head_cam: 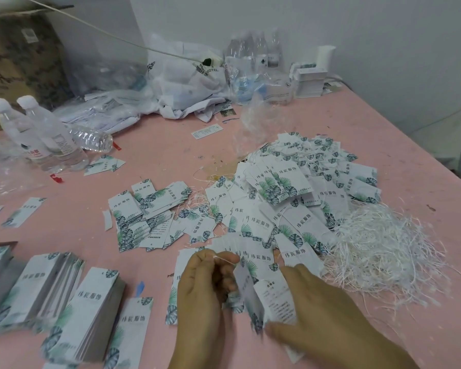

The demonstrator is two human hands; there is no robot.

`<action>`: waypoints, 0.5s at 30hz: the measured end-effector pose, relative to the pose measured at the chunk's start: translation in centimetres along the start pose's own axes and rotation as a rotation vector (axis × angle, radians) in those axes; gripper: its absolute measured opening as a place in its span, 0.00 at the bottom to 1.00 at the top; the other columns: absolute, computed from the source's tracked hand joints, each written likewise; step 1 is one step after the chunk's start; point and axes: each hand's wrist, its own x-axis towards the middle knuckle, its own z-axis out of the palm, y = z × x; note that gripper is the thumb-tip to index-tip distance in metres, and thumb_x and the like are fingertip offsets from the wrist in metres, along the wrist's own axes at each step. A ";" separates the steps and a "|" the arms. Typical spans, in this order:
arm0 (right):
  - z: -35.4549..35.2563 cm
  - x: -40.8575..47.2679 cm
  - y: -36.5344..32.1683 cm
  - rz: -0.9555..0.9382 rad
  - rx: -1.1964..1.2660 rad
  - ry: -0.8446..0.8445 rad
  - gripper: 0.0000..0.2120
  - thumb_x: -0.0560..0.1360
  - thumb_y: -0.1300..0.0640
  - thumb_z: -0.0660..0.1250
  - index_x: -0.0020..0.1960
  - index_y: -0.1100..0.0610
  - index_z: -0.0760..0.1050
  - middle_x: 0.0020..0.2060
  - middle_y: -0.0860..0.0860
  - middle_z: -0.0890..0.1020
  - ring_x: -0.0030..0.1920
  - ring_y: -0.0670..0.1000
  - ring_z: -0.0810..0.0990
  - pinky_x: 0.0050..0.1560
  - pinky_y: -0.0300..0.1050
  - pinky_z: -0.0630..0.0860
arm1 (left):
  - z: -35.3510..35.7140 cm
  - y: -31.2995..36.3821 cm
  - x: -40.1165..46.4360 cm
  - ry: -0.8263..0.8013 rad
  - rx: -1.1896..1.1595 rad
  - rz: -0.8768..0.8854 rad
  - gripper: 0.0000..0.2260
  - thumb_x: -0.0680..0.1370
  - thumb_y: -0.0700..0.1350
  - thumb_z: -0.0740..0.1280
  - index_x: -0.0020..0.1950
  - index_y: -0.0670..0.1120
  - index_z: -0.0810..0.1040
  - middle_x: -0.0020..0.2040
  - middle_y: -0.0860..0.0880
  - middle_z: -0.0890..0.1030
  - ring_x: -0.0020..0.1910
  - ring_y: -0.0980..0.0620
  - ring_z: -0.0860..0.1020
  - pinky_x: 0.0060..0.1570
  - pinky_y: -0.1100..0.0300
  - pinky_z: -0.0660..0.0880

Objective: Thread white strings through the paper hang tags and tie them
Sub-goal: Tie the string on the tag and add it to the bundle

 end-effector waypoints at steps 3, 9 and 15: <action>0.0 0.1 0.4 0.011 0.016 0.058 0.37 0.72 0.37 0.57 0.76 0.42 0.46 0.59 0.40 0.66 0.50 0.44 0.69 0.42 0.40 0.67 | 0.1 -0.1 0.0 0.023 0.012 0.020 0.12 0.84 0.38 0.53 0.46 0.36 0.72 0.40 0.39 0.83 0.30 0.51 0.75 0.26 0.64 0.73; -1.1 0.1 1.5 0.049 0.497 -0.028 0.29 0.74 0.38 0.57 0.74 0.35 0.56 0.60 0.29 0.73 0.58 0.36 0.75 0.57 0.40 0.75 | 0.4 0.1 0.2 0.078 -0.058 0.017 0.16 0.85 0.40 0.52 0.40 0.40 0.71 0.40 0.38 0.85 0.33 0.50 0.81 0.27 0.65 0.76; -2.6 -0.6 1.9 0.182 0.884 0.046 0.08 0.79 0.55 0.62 0.49 0.56 0.79 0.47 0.58 0.79 0.45 0.52 0.77 0.47 0.51 0.73 | 0.6 0.7 -0.1 0.093 -0.081 -0.008 0.14 0.86 0.40 0.49 0.43 0.42 0.68 0.42 0.34 0.84 0.32 0.49 0.82 0.25 0.62 0.76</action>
